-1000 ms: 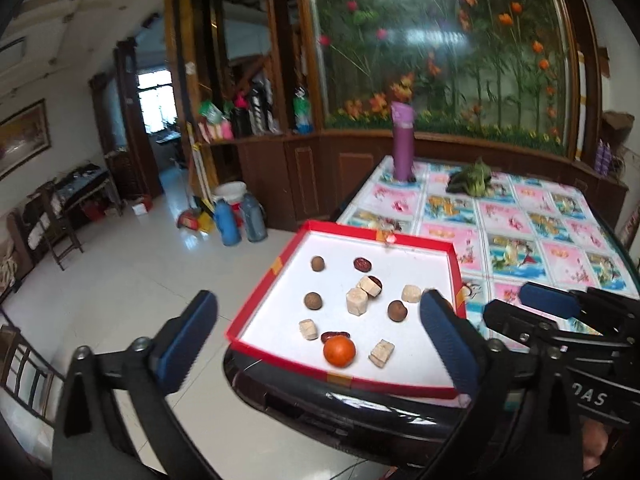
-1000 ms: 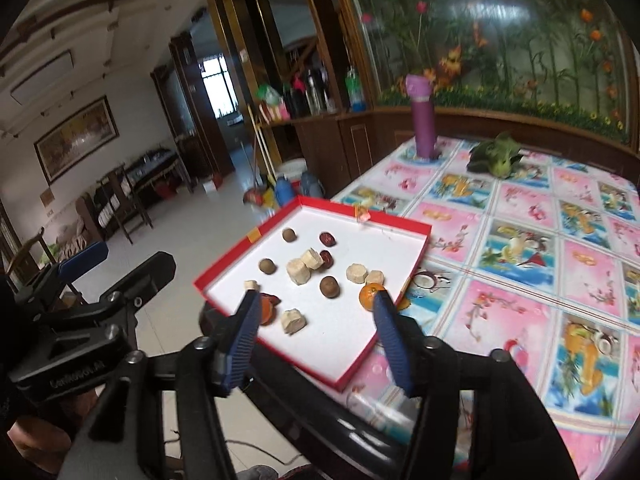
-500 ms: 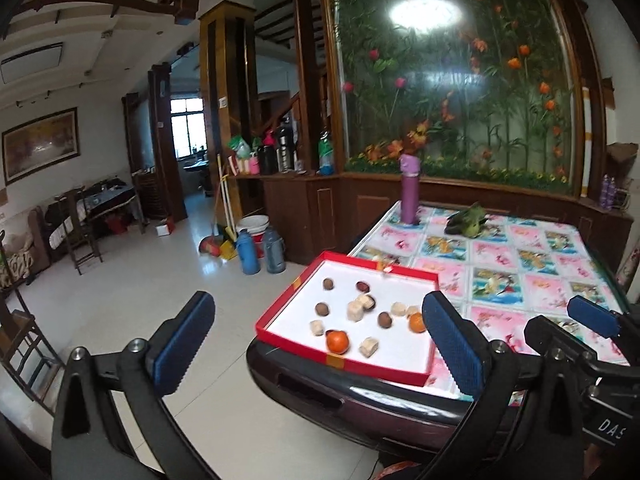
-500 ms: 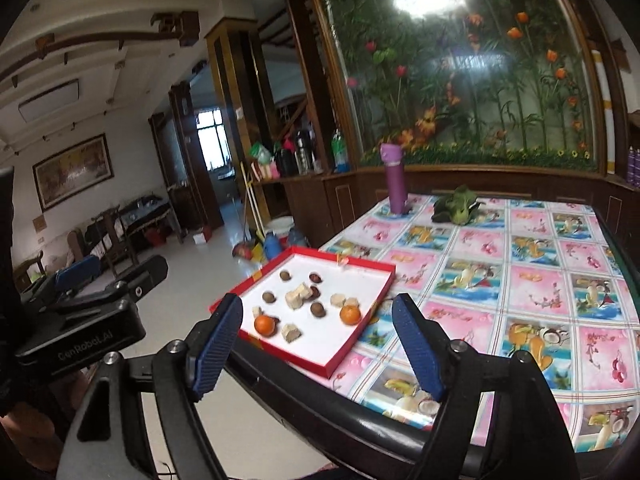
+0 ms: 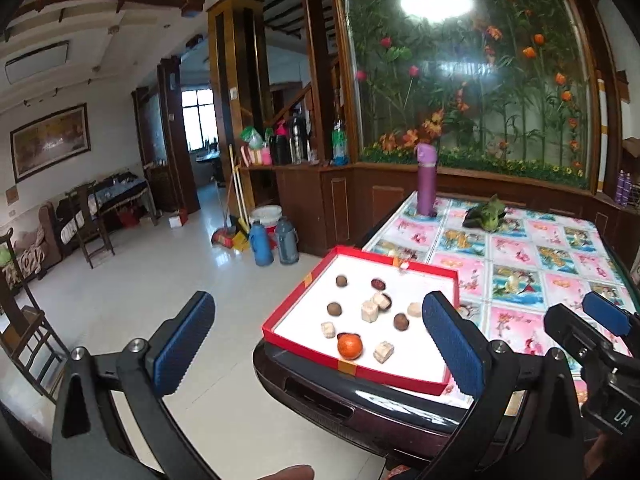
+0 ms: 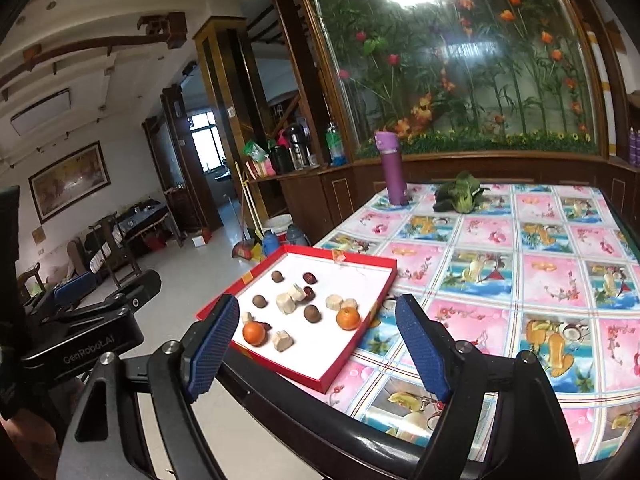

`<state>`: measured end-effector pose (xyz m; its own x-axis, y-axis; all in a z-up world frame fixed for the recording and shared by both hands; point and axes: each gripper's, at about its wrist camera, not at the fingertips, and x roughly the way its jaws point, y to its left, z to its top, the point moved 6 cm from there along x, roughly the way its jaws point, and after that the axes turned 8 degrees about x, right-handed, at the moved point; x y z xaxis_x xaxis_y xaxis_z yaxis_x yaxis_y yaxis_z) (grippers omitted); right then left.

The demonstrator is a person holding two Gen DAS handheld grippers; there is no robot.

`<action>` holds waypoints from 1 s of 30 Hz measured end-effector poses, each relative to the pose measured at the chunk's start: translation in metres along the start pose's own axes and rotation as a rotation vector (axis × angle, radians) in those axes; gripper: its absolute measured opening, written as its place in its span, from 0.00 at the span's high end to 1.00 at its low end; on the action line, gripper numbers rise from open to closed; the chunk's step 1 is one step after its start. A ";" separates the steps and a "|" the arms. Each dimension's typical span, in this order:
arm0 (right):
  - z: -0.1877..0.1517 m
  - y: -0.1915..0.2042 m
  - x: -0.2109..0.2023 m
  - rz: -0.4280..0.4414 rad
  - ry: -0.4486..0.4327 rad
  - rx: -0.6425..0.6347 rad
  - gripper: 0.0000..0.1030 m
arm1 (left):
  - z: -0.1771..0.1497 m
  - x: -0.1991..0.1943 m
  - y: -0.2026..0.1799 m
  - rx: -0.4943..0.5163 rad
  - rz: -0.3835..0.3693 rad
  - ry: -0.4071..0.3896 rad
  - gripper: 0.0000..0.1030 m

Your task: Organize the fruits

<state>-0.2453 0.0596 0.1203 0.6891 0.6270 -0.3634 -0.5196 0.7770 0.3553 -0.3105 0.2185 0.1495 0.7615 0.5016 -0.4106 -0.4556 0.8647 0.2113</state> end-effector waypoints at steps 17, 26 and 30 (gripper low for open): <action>-0.018 0.008 0.045 -0.048 0.064 -0.032 0.22 | -0.029 0.061 0.014 -0.014 0.005 0.120 0.00; -0.017 0.017 0.061 -0.067 0.074 -0.046 0.22 | -0.033 0.079 0.021 -0.013 0.004 0.139 0.00; -0.016 0.020 0.066 -0.077 0.074 -0.050 0.22 | -0.030 0.086 0.027 -0.021 -0.012 0.140 0.00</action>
<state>-0.2180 0.1175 0.0896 0.6899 0.5663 -0.4510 -0.4922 0.8237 0.2815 -0.2713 0.2841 0.0932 0.6957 0.4815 -0.5331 -0.4577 0.8691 0.1877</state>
